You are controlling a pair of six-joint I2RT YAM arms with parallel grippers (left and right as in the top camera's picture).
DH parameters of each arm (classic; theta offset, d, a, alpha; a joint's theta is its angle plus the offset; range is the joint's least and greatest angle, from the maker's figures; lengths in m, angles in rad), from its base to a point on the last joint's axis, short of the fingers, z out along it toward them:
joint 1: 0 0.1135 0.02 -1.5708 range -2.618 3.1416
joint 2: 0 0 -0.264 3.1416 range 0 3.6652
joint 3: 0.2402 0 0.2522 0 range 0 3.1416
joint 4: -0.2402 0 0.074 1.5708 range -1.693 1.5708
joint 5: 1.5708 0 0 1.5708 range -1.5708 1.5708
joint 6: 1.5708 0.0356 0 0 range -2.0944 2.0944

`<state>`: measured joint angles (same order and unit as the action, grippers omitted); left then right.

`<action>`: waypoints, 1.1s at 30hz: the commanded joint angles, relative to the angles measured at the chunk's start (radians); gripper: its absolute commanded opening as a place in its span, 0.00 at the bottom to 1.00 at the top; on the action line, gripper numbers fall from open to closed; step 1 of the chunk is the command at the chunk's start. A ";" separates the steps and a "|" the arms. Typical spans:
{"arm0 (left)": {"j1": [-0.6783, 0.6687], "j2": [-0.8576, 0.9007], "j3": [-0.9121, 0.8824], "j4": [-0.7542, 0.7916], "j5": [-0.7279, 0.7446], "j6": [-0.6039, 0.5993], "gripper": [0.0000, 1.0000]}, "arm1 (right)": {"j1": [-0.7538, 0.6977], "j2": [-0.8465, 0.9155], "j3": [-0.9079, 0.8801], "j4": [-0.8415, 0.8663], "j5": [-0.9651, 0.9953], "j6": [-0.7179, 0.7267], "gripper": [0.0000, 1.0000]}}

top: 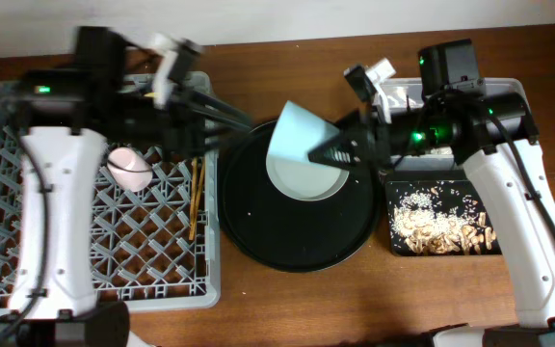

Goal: Sort waste into correct bins and load items into the dishwasher rack
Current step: 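Carry the light-blue cup with the right gripper away from the left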

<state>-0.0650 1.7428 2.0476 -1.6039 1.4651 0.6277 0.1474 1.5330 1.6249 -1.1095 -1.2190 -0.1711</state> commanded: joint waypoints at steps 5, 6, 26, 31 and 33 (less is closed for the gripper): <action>0.243 -0.004 0.000 -0.084 -0.085 -0.024 0.37 | 0.216 0.000 0.258 -0.065 0.869 0.439 0.47; 0.268 -0.004 0.000 -0.084 -0.113 -0.042 0.38 | 0.257 0.008 0.302 -0.094 0.937 0.451 0.47; 0.656 -0.004 0.000 -0.084 -0.539 -0.223 0.99 | 0.870 0.562 0.447 -0.017 1.318 0.438 0.45; 0.657 -0.004 0.000 -0.084 -0.603 -0.223 0.99 | 0.924 0.568 0.443 -0.016 1.359 0.439 0.45; 0.657 -0.004 0.000 -0.084 -0.743 -0.223 0.99 | 0.941 0.568 0.439 -0.016 1.358 0.442 0.45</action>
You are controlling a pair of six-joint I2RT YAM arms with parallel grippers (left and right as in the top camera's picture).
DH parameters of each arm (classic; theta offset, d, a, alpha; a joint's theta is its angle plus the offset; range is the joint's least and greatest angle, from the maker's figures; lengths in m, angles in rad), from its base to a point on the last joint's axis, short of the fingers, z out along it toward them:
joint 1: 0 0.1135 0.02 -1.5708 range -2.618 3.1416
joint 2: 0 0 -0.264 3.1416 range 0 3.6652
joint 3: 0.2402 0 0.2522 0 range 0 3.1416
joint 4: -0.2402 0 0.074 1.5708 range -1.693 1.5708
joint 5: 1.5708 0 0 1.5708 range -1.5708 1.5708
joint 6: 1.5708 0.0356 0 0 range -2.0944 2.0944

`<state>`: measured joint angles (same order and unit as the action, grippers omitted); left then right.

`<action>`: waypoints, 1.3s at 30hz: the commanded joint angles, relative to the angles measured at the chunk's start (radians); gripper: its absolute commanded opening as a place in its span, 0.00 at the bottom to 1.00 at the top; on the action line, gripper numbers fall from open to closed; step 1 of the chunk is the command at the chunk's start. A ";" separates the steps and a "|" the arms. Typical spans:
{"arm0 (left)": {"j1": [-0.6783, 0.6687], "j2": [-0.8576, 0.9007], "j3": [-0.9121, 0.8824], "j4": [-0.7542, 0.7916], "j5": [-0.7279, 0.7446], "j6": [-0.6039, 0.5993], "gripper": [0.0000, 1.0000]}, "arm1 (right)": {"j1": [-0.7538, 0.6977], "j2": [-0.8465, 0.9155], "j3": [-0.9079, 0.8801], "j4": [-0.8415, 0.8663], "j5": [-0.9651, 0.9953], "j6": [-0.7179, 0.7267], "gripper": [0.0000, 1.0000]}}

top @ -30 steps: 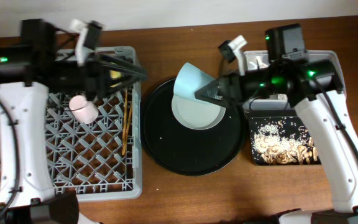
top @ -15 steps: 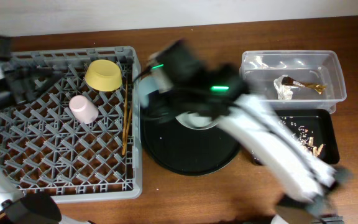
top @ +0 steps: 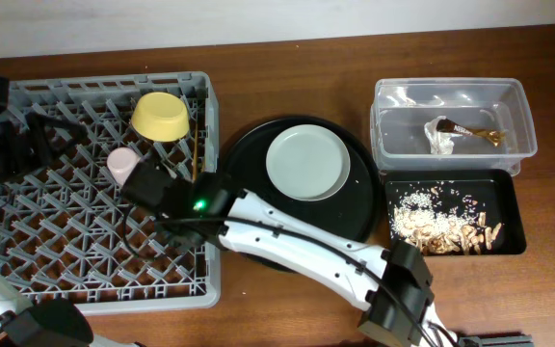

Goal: Sort waste into correct bins and load items into the dishwasher rack
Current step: 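Carry the light-blue cup with the right gripper away from the left, then lower the light-blue cup into the front of the dish rack and release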

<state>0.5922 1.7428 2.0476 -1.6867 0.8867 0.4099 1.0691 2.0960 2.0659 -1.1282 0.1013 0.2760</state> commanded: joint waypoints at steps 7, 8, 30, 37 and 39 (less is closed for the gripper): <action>0.000 -0.004 0.000 -0.001 -0.573 -0.005 0.99 | 0.039 0.021 -0.002 -0.065 0.034 0.055 0.45; 0.000 -0.004 0.000 -0.001 -0.597 -0.005 0.99 | 0.039 0.025 -0.002 -0.066 0.023 0.055 0.45; 0.000 -0.004 0.000 -0.001 -0.625 -0.005 0.99 | 0.056 0.072 0.004 -0.140 -0.020 0.054 0.39; 0.000 -0.004 0.000 -0.001 -0.625 -0.005 0.99 | 0.059 0.034 0.080 -0.186 -0.031 0.047 0.38; 0.000 -0.004 0.000 -0.001 -0.625 -0.005 0.99 | 0.070 0.035 0.080 -0.217 -0.075 0.047 0.37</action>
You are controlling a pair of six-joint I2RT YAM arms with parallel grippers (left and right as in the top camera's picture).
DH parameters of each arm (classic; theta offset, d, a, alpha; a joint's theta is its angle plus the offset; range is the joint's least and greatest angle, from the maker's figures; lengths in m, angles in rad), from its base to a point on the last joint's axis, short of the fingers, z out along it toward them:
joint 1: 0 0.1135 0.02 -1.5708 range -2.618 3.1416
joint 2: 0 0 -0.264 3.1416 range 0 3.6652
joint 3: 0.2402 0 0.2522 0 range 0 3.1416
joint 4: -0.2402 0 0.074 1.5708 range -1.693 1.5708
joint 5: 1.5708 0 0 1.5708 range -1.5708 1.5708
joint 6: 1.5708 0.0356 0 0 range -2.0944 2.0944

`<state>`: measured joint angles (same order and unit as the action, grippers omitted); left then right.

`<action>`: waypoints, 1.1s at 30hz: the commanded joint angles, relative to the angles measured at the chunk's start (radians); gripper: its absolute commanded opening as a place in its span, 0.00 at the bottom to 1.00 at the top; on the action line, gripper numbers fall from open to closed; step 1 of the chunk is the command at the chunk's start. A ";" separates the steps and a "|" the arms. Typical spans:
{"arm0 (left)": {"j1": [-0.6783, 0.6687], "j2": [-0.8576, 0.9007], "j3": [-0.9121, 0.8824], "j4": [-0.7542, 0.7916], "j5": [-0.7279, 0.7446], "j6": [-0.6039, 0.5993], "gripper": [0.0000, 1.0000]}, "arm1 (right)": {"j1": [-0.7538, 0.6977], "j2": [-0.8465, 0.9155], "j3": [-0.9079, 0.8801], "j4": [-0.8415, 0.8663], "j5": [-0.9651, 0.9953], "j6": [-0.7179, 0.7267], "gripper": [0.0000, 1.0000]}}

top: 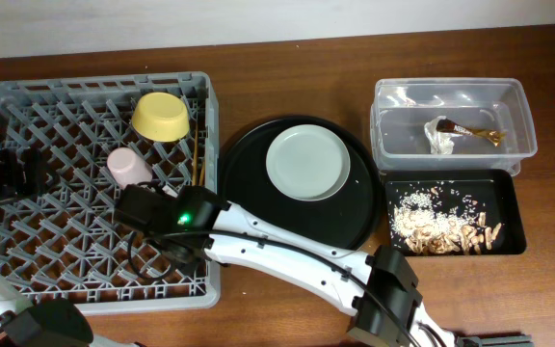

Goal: Sort waste into correct bins and load items into the dishwasher rack
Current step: 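Lower the light-blue cup into the front of the dish rack and release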

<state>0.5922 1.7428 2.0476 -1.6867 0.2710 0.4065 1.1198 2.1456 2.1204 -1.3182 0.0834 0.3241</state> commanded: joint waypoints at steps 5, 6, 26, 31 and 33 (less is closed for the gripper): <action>0.000 -0.004 0.000 -0.001 -0.010 -0.002 0.99 | 0.056 -0.014 0.026 -0.023 -0.043 -0.001 0.38; 0.000 -0.004 0.000 -0.001 -0.010 -0.002 0.99 | 0.059 -0.013 0.025 -0.030 -0.047 0.000 0.38; 0.000 -0.004 0.000 -0.001 -0.010 -0.002 0.99 | 0.102 0.010 -0.003 -0.061 -0.004 -0.001 0.38; 0.000 -0.004 0.000 -0.001 -0.010 -0.002 0.99 | 0.102 0.011 -0.012 -0.058 -0.004 -0.001 0.39; 0.000 -0.004 0.000 -0.001 -0.010 -0.002 0.99 | 0.102 0.011 -0.012 -0.059 -0.008 -0.001 0.39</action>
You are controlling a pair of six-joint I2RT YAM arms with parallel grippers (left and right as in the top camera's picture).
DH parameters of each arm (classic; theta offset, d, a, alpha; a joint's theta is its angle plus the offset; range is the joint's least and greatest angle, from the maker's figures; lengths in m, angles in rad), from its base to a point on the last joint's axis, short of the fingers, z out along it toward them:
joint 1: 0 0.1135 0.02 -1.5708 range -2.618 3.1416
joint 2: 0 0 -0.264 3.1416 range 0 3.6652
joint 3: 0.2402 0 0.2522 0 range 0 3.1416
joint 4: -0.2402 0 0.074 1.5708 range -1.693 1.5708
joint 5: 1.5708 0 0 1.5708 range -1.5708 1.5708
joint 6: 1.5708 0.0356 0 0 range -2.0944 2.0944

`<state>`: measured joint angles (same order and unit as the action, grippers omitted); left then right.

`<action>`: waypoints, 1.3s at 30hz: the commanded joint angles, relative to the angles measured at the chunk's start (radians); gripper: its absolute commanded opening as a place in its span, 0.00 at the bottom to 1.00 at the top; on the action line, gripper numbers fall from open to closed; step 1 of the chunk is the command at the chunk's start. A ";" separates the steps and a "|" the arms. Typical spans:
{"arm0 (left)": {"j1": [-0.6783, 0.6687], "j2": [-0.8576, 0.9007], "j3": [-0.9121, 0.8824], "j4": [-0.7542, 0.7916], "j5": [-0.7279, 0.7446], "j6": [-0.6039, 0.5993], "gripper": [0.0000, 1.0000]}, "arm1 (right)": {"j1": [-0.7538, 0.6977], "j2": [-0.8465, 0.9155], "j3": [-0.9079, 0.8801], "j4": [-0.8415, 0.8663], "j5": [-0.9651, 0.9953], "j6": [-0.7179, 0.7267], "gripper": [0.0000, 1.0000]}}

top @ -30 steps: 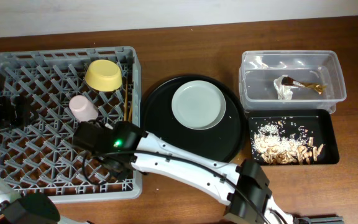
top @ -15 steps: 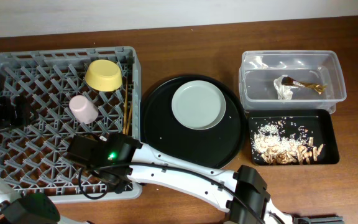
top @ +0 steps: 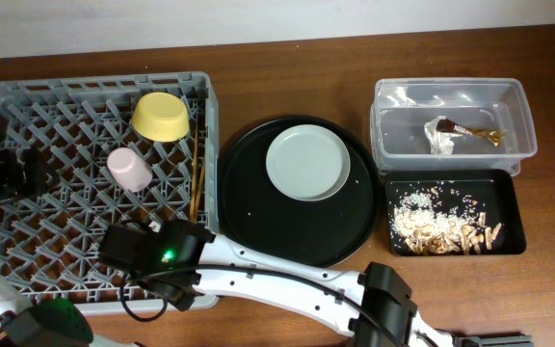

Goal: Sort waste into correct bins and load items into the dishwasher rack
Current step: 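Lower the light-blue cup into the front of the dish rack and release, then move the right gripper to the white plate and grasp its rim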

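In the overhead view, the grey dishwasher rack (top: 27, 106) at the left holds an upturned yellow bowl (top: 165, 116), a pink cup (top: 128, 170) and wooden chopsticks (top: 196, 178). A pale green plate (top: 306, 164) lies flat on the round black tray (top: 297, 236). My right arm reaches in from the bottom edge. Its gripper (top: 118, 249) is over the rack's front right part, with the fingers hidden under the wrist. At the far left edge, by the rack's side, sits my left gripper (top: 8, 175), its jaws unclear.
A clear bin (top: 451, 101) at the back right holds crumpled paper (top: 439, 135) and a gold spoon (top: 480, 135). In front of it is a black tray of food scraps (top: 451, 220). Brown tabletop surrounds everything.
My right gripper has moved from the rack's middle towards its front edge, a little to the left. The left arm, plate, bowl and cup have not moved.
First both arms were over the table, with the plate tilted between the grippers above the black tray. Then the plate lay flat on the tray, the left arm was at the far left, and the right arm stretched over the rack. The right gripper is now nearer the rack's front.
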<state>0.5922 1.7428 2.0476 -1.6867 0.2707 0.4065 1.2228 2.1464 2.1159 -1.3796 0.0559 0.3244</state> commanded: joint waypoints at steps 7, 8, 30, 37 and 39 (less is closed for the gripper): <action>0.000 -0.004 0.000 -0.001 -0.009 -0.002 0.99 | -0.005 0.011 -0.019 0.013 0.005 -0.002 0.74; 0.000 -0.004 0.000 -0.001 -0.009 -0.002 0.99 | -0.007 0.011 -0.019 0.012 0.005 -0.002 0.75; 0.000 -0.004 0.000 -0.001 -0.009 -0.002 0.99 | -0.675 -0.069 0.220 -0.127 0.004 -0.060 0.66; 0.000 -0.004 0.000 -0.001 -0.009 -0.002 0.99 | -0.922 -0.002 0.137 -0.098 0.016 -0.087 0.99; 0.000 -0.004 0.000 -0.001 -0.009 -0.002 0.99 | -0.995 -0.008 0.139 -0.101 0.025 -0.088 1.00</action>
<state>0.5922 1.7428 2.0476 -1.6867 0.2665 0.4065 0.3370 2.1502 2.2517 -1.4769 0.0761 0.2470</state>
